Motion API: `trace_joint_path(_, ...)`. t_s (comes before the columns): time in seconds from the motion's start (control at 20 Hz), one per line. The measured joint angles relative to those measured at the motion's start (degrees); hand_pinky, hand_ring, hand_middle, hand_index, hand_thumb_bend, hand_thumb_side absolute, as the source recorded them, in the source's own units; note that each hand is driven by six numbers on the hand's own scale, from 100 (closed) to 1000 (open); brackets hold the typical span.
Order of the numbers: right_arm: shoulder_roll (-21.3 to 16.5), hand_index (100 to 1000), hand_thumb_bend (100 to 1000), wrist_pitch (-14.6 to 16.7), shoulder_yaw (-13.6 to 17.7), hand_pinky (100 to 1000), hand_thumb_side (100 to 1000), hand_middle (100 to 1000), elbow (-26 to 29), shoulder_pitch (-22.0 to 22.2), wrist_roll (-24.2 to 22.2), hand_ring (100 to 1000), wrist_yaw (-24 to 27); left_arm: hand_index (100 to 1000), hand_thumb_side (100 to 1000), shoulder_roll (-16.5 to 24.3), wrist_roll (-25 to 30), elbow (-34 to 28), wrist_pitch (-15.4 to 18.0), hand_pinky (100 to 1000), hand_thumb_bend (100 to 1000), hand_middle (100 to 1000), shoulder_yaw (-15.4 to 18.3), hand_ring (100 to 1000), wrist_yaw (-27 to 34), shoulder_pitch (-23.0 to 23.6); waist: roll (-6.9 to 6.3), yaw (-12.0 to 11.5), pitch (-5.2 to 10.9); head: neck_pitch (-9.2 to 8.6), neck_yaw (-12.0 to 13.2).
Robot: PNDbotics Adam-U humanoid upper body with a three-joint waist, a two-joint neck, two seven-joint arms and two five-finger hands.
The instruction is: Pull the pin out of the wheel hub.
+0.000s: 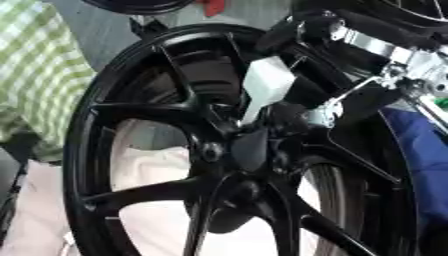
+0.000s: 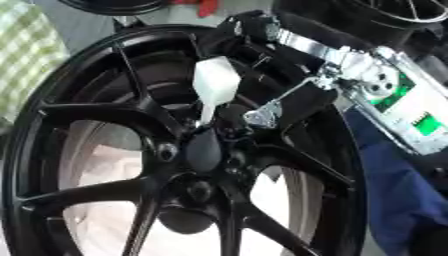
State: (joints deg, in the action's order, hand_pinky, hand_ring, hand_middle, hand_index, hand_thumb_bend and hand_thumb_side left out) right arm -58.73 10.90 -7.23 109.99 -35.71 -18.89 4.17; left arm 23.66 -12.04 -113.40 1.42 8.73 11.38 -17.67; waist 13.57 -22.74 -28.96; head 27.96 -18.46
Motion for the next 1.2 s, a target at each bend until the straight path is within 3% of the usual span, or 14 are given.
trace_joint_path(0.8, 0.56, 839, 296, 0.37, -0.02, 801, 100, 756, -0.42, 0.41, -0.63, 840, -0.20, 795, 583, -0.53, 0.14, 0.00, -0.14, 900, 141, 553, 0.00, 693, -0.08, 0.00, 0.00, 0.12, -0.92, -0.91, -1.26)
trace_joint_path(1.0, 0.88, 822, 185, 0.21, -0.19, 797, 100, 733, -0.60, 0.43, -0.74, 830, -0.05, 795, 583, -0.97, 0.18, 0.00, -0.18, 900, 142, 553, 0.00, 693, -0.08, 0.00, 0.00, 0.23, -1.06, -0.98, -1.38)
trace_joint_path(1.2, 0.98, 819, 159, -0.16, -0.21, 794, 100, 714, -0.67, 0.41, -0.46, 823, 0.09, 794, 585, -0.98, 0.29, 0.00, -0.30, 900, 141, 552, 0.00, 693, -0.08, -0.02, 0.00, 0.26, -1.14, -1.38, -1.45)
